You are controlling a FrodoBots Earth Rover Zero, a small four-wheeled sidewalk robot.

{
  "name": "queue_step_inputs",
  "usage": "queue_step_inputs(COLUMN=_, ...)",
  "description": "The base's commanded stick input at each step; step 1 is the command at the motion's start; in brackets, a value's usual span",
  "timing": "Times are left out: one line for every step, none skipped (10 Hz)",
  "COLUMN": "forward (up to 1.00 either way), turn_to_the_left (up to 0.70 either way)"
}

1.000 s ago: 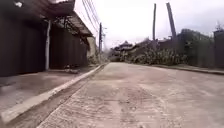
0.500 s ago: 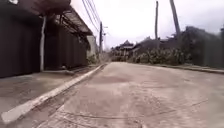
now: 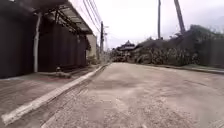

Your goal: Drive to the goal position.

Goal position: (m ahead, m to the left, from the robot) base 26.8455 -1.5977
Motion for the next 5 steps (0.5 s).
queue_step_inputs(forward=1.00, turn_to_the_left=0.00)
queue_step_inputs(forward=1.00, turn_to_the_left=0.00)
queue_step_inputs(forward=1.00, turn_to_the_left=0.00)
queue_step_inputs(forward=1.00, turn_to_the_left=0.00)
queue_step_inputs(forward=1.00, turn_to_the_left=0.00)
